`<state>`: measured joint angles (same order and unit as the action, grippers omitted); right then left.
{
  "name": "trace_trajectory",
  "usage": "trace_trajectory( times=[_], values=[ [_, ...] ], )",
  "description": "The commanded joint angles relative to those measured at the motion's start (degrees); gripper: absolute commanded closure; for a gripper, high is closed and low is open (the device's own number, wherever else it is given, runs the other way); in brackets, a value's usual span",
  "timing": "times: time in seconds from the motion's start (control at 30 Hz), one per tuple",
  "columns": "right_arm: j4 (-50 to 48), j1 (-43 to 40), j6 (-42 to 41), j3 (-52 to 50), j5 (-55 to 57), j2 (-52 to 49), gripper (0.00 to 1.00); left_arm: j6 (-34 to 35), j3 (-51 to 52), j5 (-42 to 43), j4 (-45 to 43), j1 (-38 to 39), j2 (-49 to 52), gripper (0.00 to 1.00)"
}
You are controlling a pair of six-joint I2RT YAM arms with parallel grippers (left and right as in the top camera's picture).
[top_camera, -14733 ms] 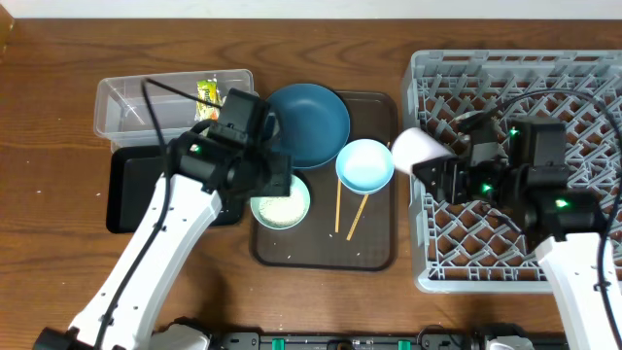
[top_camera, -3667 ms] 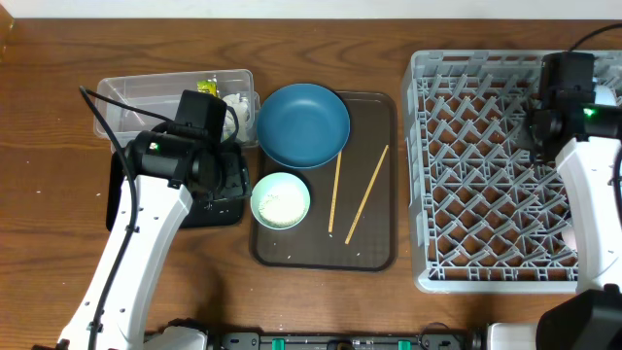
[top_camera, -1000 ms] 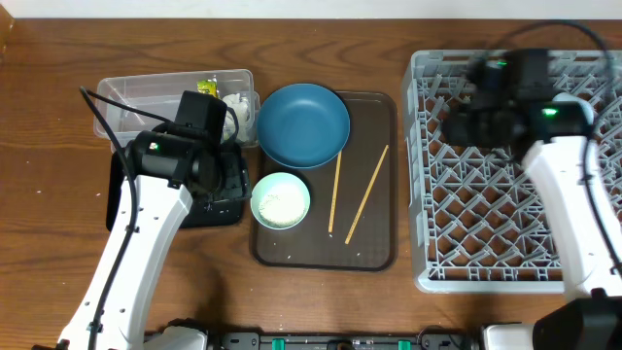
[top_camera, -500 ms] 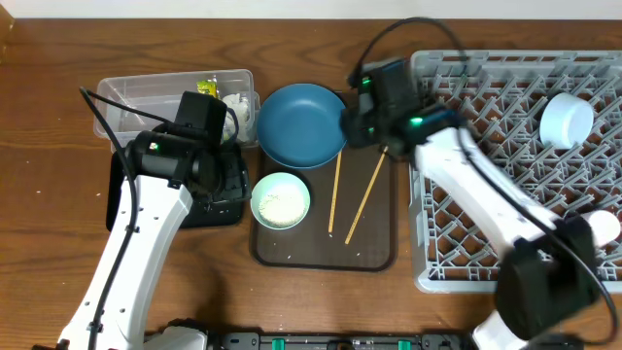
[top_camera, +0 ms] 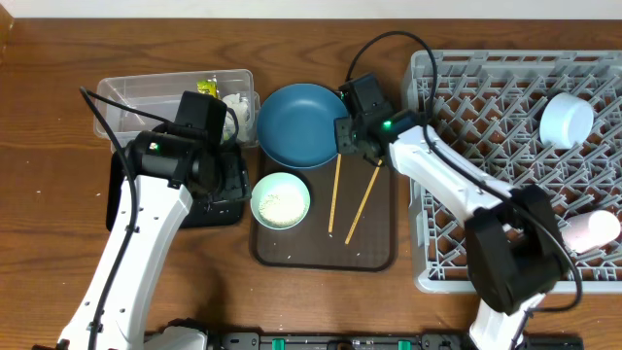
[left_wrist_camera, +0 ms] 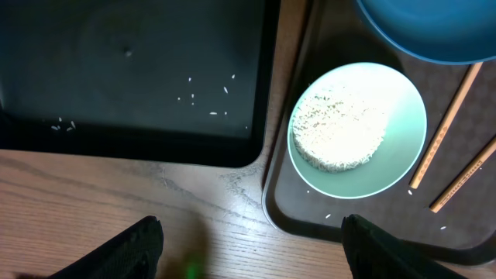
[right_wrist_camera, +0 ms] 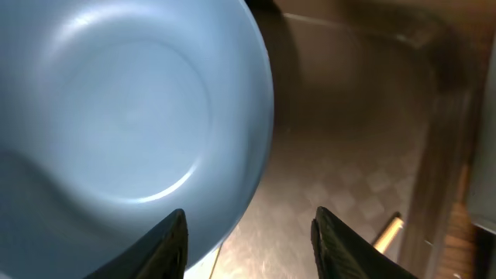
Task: Sort waste into correct bins and load items into the dishwasher rack
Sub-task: 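Reach the right gripper to the blue plate and grasp its rim, then lift the blue plate with the right gripper and carry it to the rack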
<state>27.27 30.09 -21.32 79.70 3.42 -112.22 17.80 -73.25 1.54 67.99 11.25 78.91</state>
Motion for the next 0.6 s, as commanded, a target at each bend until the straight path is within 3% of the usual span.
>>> trace_trajectory(
  times=[0.0, 0.2, 0.33, 0.57],
  values=[
    [-1.4, 0.5, -3.0, 0.1, -0.6, -3.8, 0.55, 0.1, -0.1, 0.2, 0.3, -0.3, -0.3, 0.23],
    [-3.8, 0.6, -7.0, 0.1, -0.7, -6.6, 0.85, 0.1, -0.1, 0.2, 0.3, -0.3, -0.3, 0.23],
    [-5.9, 0.4, -7.0, 0.2, -0.6, -6.3, 0.98, 0.1, -0.1, 0.2, 0.3, -0.3, -0.3, 0.23],
    [-6.1, -2.2, -6.9, 1.4, -0.2, -2.8, 0.99, 0.1, -0.1, 0.2, 0.3, -0.3, -0.3, 0.23]
  ],
)
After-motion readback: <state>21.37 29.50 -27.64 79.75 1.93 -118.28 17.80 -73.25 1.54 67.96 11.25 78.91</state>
